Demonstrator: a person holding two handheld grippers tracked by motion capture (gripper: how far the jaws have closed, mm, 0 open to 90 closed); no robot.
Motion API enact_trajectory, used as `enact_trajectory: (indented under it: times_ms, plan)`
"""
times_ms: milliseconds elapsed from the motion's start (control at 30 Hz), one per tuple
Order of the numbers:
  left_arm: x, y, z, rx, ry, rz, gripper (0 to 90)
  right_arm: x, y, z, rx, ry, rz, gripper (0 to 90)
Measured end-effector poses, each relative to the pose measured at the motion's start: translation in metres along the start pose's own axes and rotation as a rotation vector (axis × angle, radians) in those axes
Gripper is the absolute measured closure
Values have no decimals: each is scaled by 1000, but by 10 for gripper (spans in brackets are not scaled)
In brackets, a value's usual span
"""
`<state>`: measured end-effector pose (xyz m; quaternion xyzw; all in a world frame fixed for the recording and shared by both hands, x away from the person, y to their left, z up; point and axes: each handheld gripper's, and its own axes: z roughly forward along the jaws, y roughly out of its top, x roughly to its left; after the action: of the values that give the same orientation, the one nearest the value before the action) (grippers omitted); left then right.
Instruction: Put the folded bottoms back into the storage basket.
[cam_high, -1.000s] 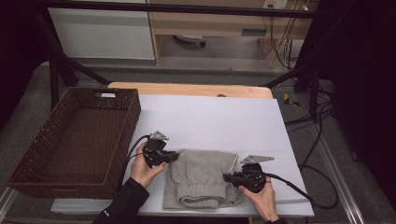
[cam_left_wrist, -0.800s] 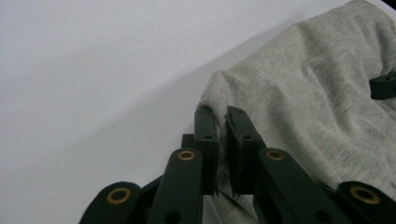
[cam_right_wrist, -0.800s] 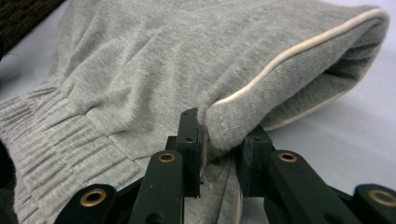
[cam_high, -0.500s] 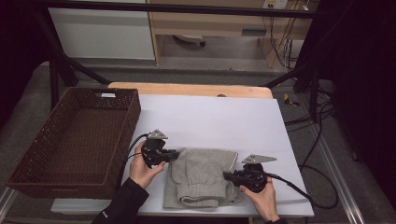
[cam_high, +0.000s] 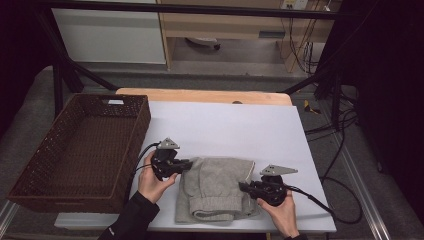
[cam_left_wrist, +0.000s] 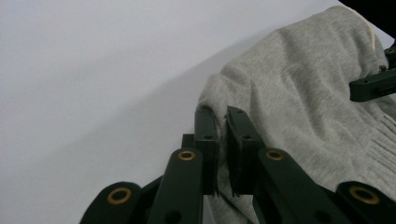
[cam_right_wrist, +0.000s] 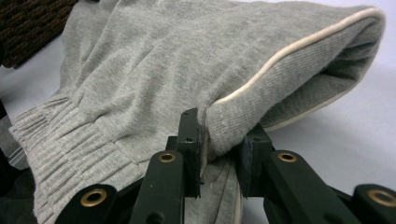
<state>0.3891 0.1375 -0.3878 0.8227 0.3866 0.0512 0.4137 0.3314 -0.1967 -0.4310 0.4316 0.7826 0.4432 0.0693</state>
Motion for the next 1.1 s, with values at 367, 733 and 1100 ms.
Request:
enact_trajectory:
  times_ms: [367,733,1100]
  plan:
    - [-9,7,-12,-16,-6,20,839,3,3,-3,-28,1,-9,746]
    - [-12,14,-23,-30,-12,26,839,8,10,-6,-56,-1,-25,747]
    - [-16,25,-37,-43,-9,42,840,15,21,-9,-90,-4,-31,749]
